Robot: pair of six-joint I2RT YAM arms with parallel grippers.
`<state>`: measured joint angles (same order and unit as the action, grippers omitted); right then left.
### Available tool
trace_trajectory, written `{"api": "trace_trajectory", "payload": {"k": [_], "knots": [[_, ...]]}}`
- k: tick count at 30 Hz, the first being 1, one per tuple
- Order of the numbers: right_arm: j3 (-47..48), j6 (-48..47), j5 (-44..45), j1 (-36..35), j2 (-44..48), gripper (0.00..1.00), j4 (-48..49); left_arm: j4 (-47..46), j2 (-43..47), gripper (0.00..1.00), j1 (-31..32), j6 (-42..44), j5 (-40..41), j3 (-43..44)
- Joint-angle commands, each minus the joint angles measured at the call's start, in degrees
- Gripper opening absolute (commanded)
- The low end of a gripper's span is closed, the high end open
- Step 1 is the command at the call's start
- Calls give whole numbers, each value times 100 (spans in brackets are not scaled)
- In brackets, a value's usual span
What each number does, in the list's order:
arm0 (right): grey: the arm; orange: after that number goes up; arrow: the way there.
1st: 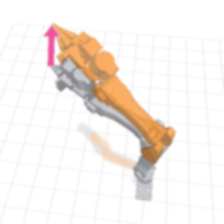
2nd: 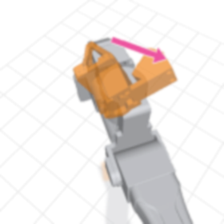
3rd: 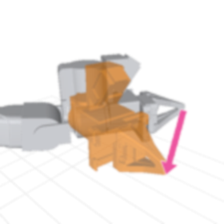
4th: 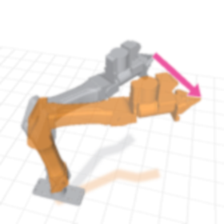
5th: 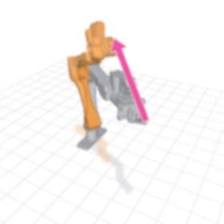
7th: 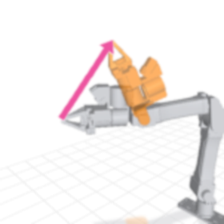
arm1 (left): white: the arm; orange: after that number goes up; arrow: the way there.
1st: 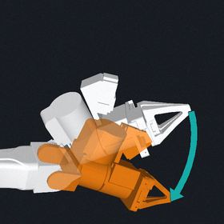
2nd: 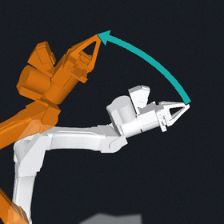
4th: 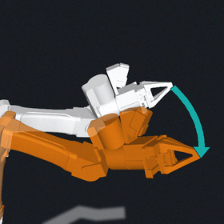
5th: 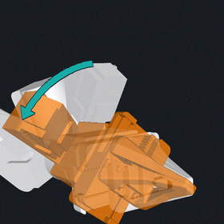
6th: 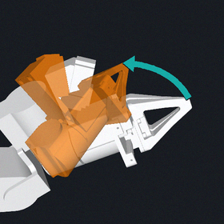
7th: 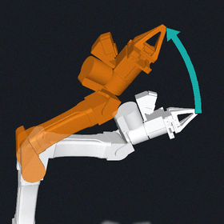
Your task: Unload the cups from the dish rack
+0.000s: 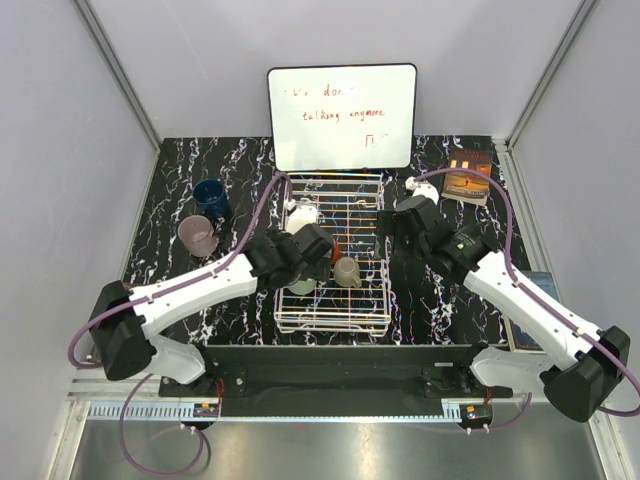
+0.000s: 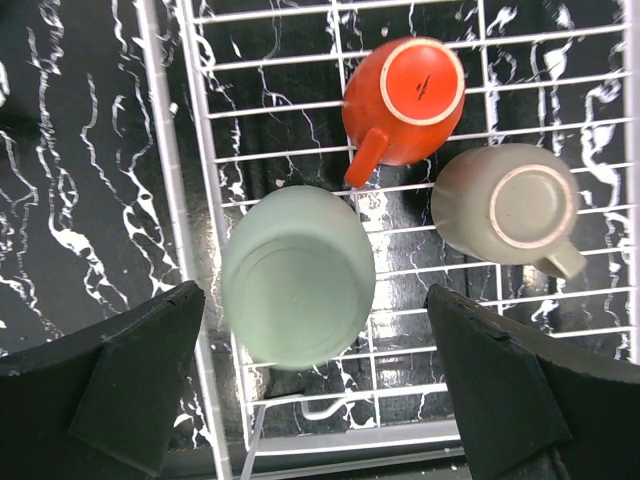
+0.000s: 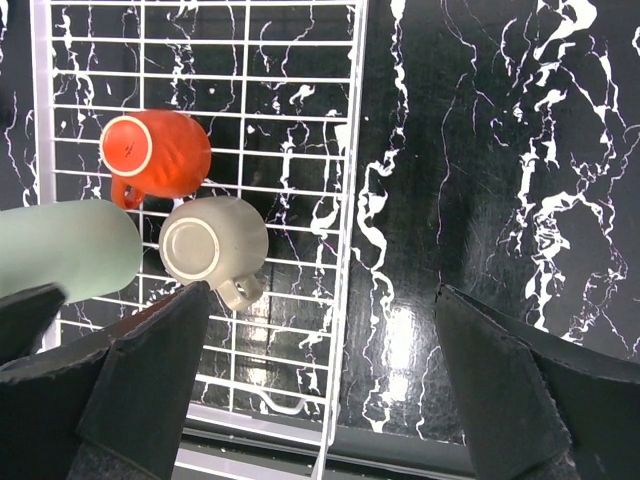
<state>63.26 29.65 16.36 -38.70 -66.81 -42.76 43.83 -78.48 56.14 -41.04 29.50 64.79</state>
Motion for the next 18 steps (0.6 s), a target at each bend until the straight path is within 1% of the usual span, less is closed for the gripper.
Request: {"api": "trace_trajectory", "payload": {"k": [1,6,11,12,13,14,18], "knots": [[-77,50,-19,-41,194,100,31,-349,-282,99,-15,-115,-76,129],[-113,-29,-1,-41,247,100,31,-384,-423,99,-24,-203,-93,112],[-113,-91,8,-50,229,100,31,-490,-440,98,-33,-317,-172,-81],[-113,-117,-10,-50,229,100,31,-499,-458,97,-33,-361,-181,-98],[-113,-117,-1,-41,221,100,31,-525,-458,92,-33,-361,-225,-125],[-113,-126,-1,-41,221,100,31,-551,-475,90,-33,-361,-251,-177],[-130,-187,-1,-41,203,100,40,-613,-581,87,-33,-422,-322,-256]]}}
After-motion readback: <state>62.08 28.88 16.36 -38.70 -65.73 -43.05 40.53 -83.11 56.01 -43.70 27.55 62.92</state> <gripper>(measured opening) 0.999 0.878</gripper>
